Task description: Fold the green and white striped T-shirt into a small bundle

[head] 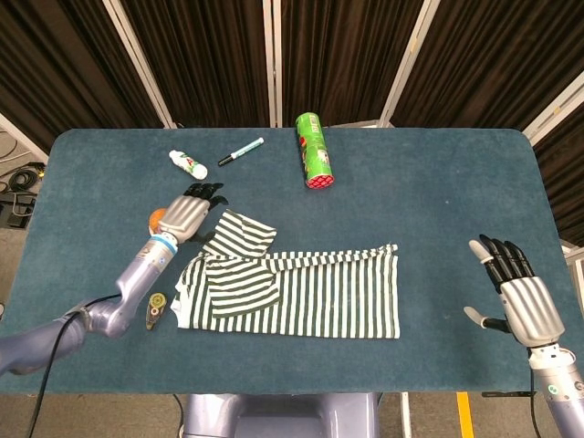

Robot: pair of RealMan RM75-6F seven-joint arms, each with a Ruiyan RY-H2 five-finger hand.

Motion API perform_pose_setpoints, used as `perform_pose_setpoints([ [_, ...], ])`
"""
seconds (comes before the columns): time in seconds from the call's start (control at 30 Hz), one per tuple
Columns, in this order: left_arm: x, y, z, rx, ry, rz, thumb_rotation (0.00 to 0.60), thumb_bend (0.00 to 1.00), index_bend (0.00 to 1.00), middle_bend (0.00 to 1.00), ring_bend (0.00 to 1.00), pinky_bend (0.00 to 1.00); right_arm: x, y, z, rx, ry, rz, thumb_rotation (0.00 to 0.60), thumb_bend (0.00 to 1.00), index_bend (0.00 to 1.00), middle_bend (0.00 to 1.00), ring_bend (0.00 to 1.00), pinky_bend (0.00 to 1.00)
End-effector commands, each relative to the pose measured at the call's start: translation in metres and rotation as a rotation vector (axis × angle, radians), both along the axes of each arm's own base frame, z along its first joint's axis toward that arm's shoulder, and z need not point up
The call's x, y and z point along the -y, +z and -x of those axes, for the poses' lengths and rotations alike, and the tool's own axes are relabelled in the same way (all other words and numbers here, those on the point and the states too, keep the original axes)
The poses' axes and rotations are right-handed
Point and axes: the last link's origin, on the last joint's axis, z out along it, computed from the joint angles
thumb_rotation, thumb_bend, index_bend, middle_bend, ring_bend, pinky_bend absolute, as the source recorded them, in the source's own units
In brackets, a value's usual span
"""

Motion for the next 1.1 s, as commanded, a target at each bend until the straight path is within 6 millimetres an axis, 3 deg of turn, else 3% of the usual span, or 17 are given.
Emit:
perform_pose_setpoints([
  [0.03, -0.003, -0.012, -0.013, 0.004, -0.011, 0.01, 0.6, 0.37, 0.24, 0.0, 0.0, 0.0, 0.001, 0.001, 0.004, 0.001, -0.01, 0.001, 0.6, 0.0, 0.06, 0.0, 0.0, 0.0],
  [0.5, -0.007, -0.048, -0.025, -0.055, -0.01, 0.048, 0.6, 0.37, 0.25, 0.0, 0.0, 0.0, 0.006, -0.001, 0.013, 0.013, -0.029, -0.019, 0.6, 0.0, 0.09, 0.0, 0.0, 0.0],
  [0.63, -0.012, -0.06, -0.028, -0.052, 0.013, 0.051, 0.6, 0.43, 0.26, 0.0, 0.0, 0.0, 0.006, 0.001, 0.014, 0.018, -0.029, -0.013, 0.6, 0.0, 0.1, 0.0, 0.0, 0.0],
  [1.1, -0.033, -0.064, -0.011, -0.089, 0.112, 0.011, 0.6, 0.45, 0.3, 0.0, 0.0, 0.0, 0.009, 0.0, 0.016, 0.028, -0.035, -0.021, 0.6, 0.0, 0.12, 0.0, 0.0, 0.0],
])
